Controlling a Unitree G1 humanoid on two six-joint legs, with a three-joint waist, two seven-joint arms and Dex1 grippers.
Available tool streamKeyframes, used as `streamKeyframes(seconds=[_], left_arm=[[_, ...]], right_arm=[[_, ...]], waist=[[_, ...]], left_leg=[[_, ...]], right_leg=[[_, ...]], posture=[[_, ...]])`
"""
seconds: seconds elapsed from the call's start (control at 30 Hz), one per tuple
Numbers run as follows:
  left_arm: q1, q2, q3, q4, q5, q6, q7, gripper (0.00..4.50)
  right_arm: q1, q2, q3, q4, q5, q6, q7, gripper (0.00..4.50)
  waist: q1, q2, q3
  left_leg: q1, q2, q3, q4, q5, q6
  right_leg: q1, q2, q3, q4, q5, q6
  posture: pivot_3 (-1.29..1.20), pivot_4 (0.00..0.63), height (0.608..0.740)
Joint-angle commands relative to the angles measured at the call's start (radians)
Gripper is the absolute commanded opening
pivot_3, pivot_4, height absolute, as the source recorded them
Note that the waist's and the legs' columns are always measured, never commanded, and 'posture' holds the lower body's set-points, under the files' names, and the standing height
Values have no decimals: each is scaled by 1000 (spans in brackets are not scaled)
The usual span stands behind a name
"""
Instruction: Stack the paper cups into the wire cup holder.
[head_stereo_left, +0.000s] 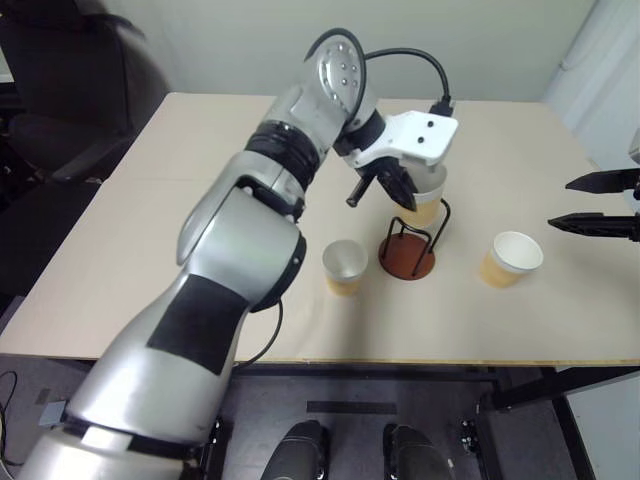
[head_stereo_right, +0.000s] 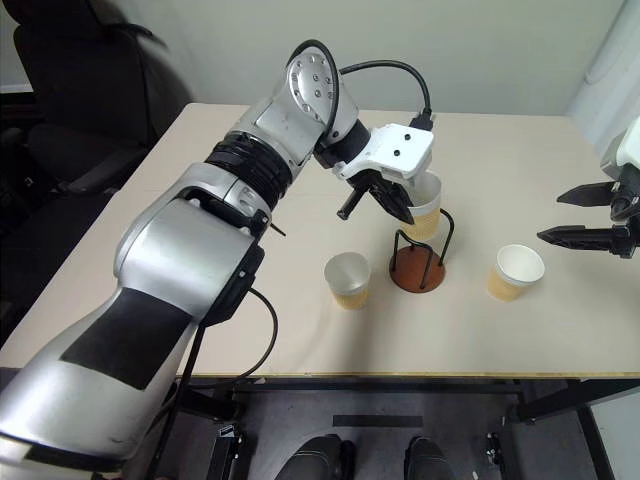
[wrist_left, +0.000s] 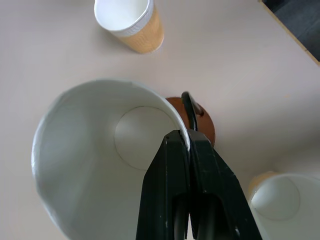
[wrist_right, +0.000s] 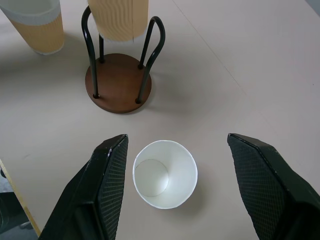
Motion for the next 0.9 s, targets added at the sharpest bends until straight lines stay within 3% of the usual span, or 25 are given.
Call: streamKeyframes(seconds=[0.03,0.07,0.17,0.37,0.5,0.53,0.7,0.9], left_arm=[[-8,-5,-7,-34,-28,-8,-37,41],[-7,-5,-16,-34,-27,-11,-37,41],[-4,-3,-33,-35,-29,-19,-37,643],[0,3,-38,-37,-52,-16,-37,2849],[9,-2,67,-48,-112,32,-25,4287],[10,-3,102,-50,-130,49,-6,4472],[8,57,332,-48,-276,246,94,4472],[78,166,423,-66,-314,402,29,4472]], right_arm=[[-5,-24,-50,-21,-5,-12,-5,3205],[-4,-24,-50,-22,-5,-11,-5,3205],[0,-23,-50,-24,-6,-12,-5,3205],[7,-20,-49,-28,-9,-17,-9,3205],[12,-8,-42,-36,-10,-20,-23,3205],[14,-5,-41,-39,-10,-20,-27,3205],[49,29,-43,-70,-6,-20,-61,3205],[57,79,-8,-81,-20,-45,-91,3205]], waist=[[0,0,0],[0,0,0],[0,0,0],[0,0,0],[0,0,0],[0,0,0],[-2,0,0],[-7,1,-1]], left_leg=[[0,0,0,0,0,0],[0,0,0,0,0,0],[0,0,0,1,0,0],[0,0,0,2,0,0],[0,0,0,2,0,0],[0,0,0,2,0,0],[0,0,0,2,0,0],[3,0,0,2,2,0]], right_leg=[[0,0,0,0,0,0],[0,0,0,0,0,0],[0,0,0,0,0,0],[1,0,0,0,0,1],[1,0,0,0,0,1],[1,0,0,0,0,1],[1,0,0,0,0,1],[2,1,0,1,0,1]], posture=[[0,150,740],[0,150,740],[0,150,740],[0,150,740],[0,150,740],[0,150,740],[0,150,740],[0,150,740]])
